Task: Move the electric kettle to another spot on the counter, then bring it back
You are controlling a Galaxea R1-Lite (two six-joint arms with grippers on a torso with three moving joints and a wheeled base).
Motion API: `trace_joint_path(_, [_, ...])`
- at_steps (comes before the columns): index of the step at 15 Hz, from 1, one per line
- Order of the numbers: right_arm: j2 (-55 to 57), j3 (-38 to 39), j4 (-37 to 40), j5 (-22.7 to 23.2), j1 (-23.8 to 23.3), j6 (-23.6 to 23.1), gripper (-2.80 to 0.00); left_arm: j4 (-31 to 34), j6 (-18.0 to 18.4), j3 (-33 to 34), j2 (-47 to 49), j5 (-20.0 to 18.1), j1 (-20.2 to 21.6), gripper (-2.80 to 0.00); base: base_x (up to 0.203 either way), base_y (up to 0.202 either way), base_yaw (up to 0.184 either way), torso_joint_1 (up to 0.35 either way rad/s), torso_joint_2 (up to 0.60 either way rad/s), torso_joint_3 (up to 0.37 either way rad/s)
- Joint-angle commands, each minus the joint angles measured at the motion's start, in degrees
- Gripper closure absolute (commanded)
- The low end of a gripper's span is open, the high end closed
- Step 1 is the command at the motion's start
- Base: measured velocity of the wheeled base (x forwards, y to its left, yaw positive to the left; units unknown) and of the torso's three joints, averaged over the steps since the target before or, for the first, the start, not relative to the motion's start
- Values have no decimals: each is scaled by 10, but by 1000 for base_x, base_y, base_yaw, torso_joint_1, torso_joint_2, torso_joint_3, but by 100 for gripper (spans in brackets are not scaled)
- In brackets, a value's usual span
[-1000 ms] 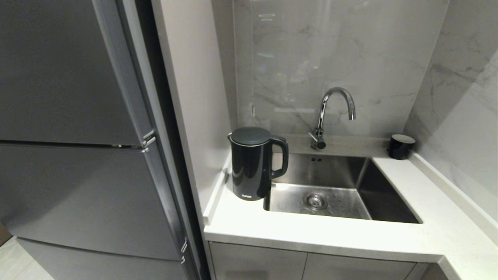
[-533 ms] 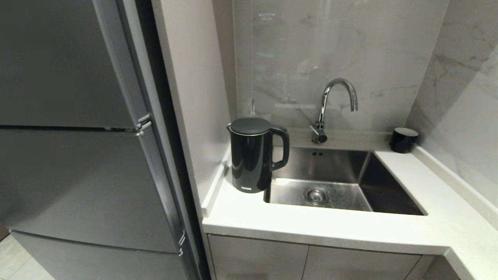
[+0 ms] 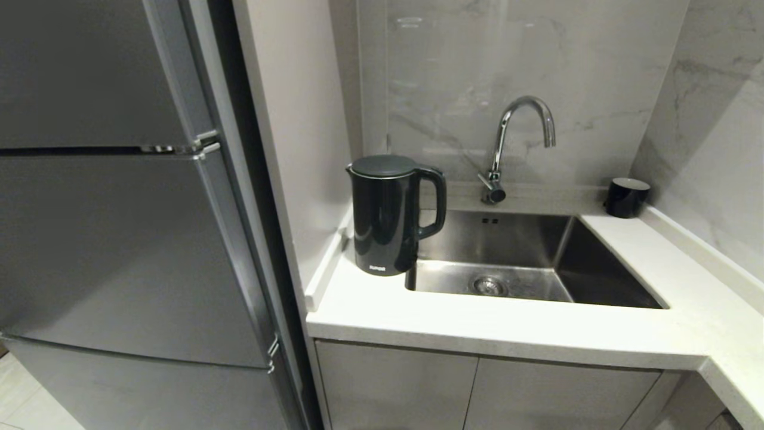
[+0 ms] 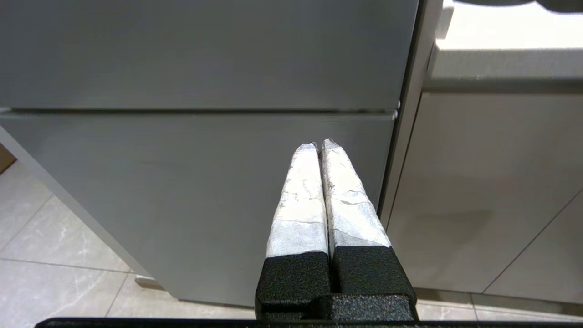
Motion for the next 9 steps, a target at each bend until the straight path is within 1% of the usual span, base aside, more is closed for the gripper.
trace_joint_path(1, [0, 0, 0, 0, 0, 0, 0, 1, 0, 0, 1, -1, 0, 0, 0, 0, 0, -165, 544, 365])
trace_joint_path(5, [1, 0, 0, 0, 0, 0, 0, 1, 1, 0, 1, 0, 0, 0, 0, 0, 0, -146, 532, 379])
trace_joint_path(9, [1, 0, 0, 0, 0, 0, 0, 1, 1, 0, 1, 0, 0, 0, 0, 0, 0, -107, 497, 388])
